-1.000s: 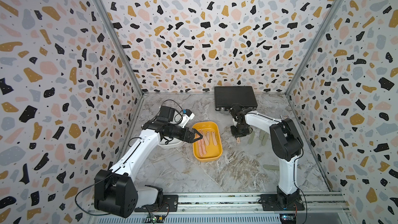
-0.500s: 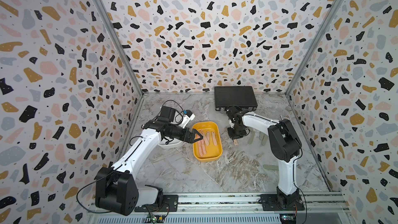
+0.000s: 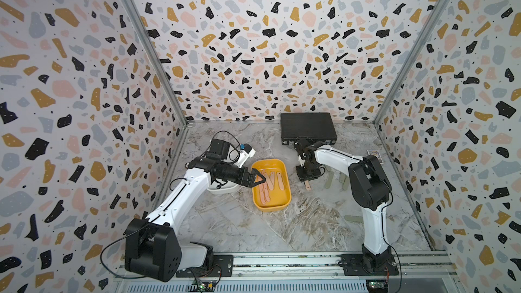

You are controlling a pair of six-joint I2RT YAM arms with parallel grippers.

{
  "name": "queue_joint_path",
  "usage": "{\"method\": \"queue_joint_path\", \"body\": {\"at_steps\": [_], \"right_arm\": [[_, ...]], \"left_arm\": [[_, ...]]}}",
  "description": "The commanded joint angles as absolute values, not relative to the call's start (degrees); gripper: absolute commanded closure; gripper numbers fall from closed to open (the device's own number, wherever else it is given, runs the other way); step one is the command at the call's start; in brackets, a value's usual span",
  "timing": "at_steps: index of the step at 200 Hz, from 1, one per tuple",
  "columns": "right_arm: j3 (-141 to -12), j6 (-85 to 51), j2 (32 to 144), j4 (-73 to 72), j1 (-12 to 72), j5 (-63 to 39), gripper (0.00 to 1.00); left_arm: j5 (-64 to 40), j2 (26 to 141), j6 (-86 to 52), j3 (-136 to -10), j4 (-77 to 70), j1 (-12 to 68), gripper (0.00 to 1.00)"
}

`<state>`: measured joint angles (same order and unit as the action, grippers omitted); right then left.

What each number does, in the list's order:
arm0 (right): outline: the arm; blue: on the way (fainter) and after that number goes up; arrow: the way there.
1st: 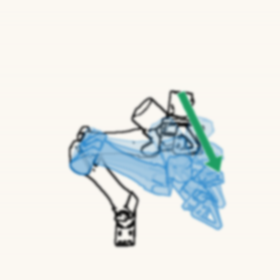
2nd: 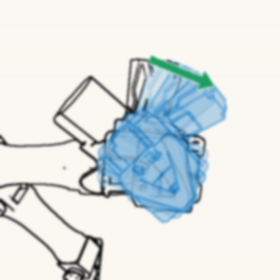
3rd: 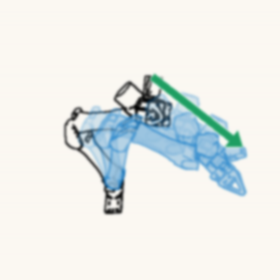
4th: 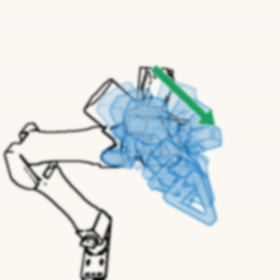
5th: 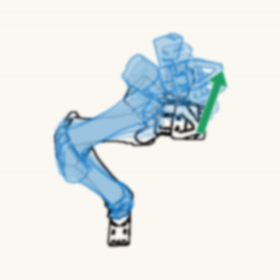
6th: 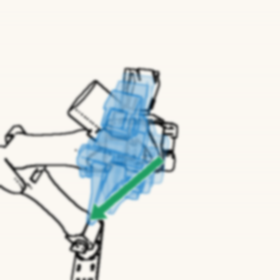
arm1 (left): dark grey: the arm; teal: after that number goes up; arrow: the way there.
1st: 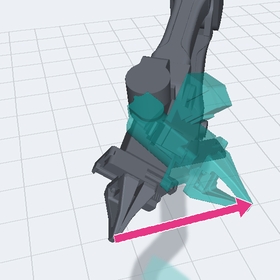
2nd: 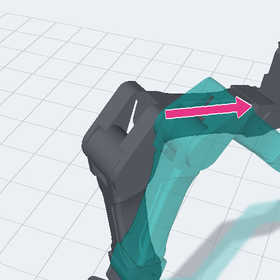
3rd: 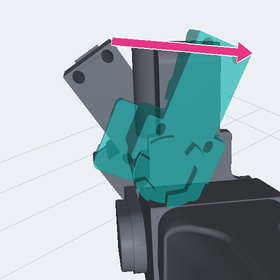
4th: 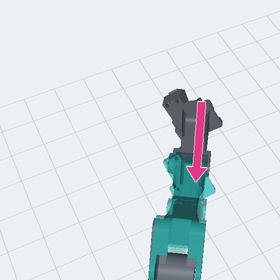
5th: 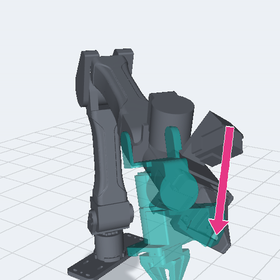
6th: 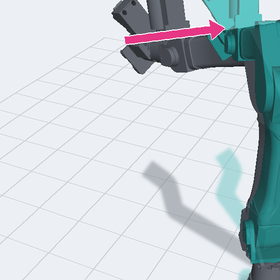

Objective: Place the fruit knives into the storage box by color
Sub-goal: Pick up the fruit knife from the center of the board.

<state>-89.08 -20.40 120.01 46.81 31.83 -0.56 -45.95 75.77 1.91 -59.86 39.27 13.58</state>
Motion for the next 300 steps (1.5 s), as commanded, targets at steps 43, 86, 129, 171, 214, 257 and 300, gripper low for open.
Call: {"method": "queue_joint_path", "body": {"at_steps": [43,86,129,171,214,257,300], "right_arm": [[-92.09,-19.40,122.94,48.66,31.22,0.88,0.57],[-92.89,-18.93,123.73,48.68,30.76,0.62,0.59],[-93.56,-18.60,124.80,48.64,30.50,-0.04,0.65],[-93.22,-18.61,123.92,48.62,30.50,-0.79,0.75],[-93.74,-18.39,120.83,49.84,30.59,-0.88,0.78],[-96.61,-17.90,117.80,52.62,31.32,-0.36,0.78],[-101.57,-17.39,116.11,56.40,32.86,0.26,0.79]], "left_arm": [[-46.23,75.72,2.54,-59.24,38.11,13.71,0.01],[-46.23,76.02,2.56,-59.22,38.10,13.71,0.01],[-46.20,76.11,2.56,-59.22,38.13,13.71,0.01],[-46.06,76.21,2.59,-59.24,37.99,13.71,0.01],[-45.36,76.63,2.53,-59.37,37.93,13.66,0.01],[-44.22,76.08,2.55,-59.94,38.40,13.32,0.01],[-44.86,74.94,2.39,-60.34,38.84,10.58,0.01]]}}
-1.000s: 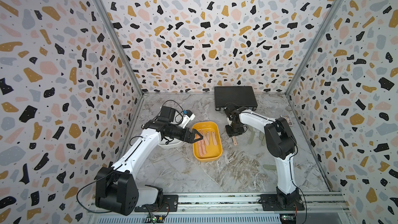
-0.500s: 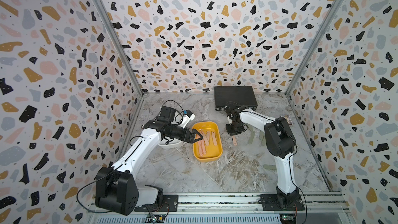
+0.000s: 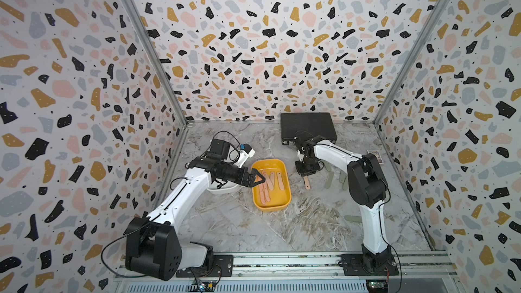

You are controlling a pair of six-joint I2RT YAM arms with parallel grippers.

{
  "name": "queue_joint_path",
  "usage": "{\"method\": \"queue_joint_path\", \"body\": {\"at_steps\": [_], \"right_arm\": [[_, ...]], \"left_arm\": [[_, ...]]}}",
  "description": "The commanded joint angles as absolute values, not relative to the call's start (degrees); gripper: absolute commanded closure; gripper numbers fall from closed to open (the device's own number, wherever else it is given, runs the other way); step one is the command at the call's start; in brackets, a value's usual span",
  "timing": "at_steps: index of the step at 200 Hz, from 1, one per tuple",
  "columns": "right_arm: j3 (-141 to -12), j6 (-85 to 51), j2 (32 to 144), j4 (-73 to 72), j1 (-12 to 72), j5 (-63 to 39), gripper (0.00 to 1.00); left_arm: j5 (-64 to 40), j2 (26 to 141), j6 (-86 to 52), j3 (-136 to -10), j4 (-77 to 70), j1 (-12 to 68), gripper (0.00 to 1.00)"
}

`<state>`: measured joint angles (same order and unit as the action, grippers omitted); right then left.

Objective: Place the fruit knives into the storage box by color
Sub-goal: Pick up the fruit knife from the center of the board, then place the fruit knife in the storage box.

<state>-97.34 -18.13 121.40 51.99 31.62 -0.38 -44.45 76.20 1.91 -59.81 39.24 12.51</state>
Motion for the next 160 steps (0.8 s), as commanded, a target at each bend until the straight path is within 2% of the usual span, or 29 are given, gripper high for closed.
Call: {"method": "queue_joint_path", "body": {"at_steps": [1,100,160], "right_arm": [[-101.67,-17.40,116.10,56.50,32.91,0.30,0.79],[-114.14,-18.17,117.87,61.08,41.87,-1.86,0.78],[-116.15,-20.10,123.85,58.24,44.56,-5.28,0.78]], "left_arm": [[-44.89,74.91,2.38,-60.36,38.84,10.52,0.01],[-47.01,72.16,2.15,-60.03,39.20,3.39,0.01],[-46.93,74.22,3.06,-58.97,38.91,2.79,0.01]]}}
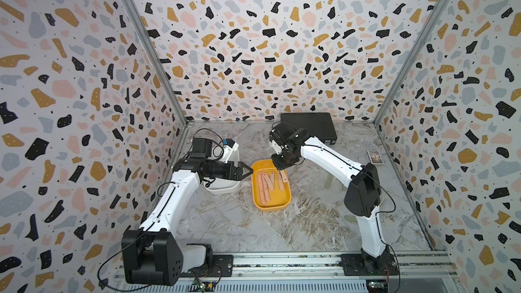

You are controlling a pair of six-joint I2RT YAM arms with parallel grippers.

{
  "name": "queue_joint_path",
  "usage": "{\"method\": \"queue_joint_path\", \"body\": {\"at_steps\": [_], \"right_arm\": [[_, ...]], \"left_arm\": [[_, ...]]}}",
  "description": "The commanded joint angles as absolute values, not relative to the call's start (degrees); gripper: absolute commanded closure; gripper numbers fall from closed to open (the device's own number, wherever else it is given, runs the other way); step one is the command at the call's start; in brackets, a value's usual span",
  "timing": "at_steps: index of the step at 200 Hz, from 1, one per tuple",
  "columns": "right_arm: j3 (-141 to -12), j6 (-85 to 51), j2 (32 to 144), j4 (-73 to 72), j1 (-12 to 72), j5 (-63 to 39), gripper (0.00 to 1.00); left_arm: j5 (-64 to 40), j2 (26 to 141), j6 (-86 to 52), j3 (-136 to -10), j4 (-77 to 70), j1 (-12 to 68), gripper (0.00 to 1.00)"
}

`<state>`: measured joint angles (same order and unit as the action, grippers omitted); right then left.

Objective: Place the fruit knives into the storage box by color
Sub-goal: Place the fruit knife in the storage box.

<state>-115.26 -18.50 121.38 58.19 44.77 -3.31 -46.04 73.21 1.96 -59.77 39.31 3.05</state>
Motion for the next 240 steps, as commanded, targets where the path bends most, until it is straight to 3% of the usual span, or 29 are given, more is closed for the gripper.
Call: {"method": "queue_joint_path", "body": {"at_steps": [1,164,214,240], "right_arm": [[-116.17,-20.11,123.93,58.21,44.56,-5.36,0.78],[-115.36,-22.25,131.40,53.84,44.74,-7.64,0.74],[-115.14,-21.69,129.22,53.84,44.73,-7.57,0.54],[-114.70,-21.43,126.33,53.40,44.74,-6.88,0.50]], "left_arm": [[-46.93,74.29,3.02,-58.97,38.92,2.76,0.01],[-47.37,75.69,2.79,-58.93,39.02,2.81,0.01],[-47.20,75.79,2.67,-58.98,39.01,2.80,0.01],[-47.04,75.72,2.69,-59.04,39.02,2.81,0.01]]}}
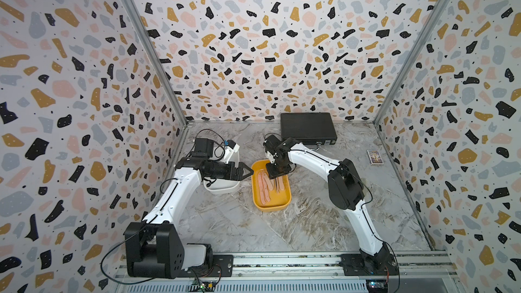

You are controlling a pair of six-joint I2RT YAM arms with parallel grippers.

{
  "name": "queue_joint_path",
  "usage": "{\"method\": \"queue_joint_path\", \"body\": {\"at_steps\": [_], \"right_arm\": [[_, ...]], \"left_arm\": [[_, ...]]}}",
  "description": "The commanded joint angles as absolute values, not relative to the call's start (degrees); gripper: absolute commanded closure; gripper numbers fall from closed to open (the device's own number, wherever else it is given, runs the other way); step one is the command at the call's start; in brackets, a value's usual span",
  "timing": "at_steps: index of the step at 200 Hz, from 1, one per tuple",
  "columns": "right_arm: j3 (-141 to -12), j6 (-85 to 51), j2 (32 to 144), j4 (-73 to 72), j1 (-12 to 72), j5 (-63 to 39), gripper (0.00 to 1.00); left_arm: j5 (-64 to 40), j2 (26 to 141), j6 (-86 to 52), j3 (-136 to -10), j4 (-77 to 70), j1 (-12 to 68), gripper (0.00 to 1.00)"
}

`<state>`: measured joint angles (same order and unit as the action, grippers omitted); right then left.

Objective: Place the fruit knives into the storage box by color
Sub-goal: Place the fruit knife in the storage box.

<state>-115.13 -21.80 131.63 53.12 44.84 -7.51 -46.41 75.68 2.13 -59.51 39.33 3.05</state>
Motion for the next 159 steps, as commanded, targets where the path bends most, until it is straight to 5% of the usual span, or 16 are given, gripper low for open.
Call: {"method": "queue_joint_path", "body": {"at_steps": [1,56,159], "right_arm": [[-114.65,-21.44,126.23,53.42,44.69,-6.82,0.50],[-111.23,-21.13,119.19,50.65,44.73,-8.18,0.40],[-96.40,-21.09,106.73,47.77,42.61,-1.63,0.38]], "left_arm": [[-47.03,75.74,2.66,-59.05,39.02,2.81,0.01],[-45.51,74.44,2.80,-59.23,38.85,2.81,0.01],[-33.89,70.84,3.56,-62.49,39.81,0.67,0.02]]}}
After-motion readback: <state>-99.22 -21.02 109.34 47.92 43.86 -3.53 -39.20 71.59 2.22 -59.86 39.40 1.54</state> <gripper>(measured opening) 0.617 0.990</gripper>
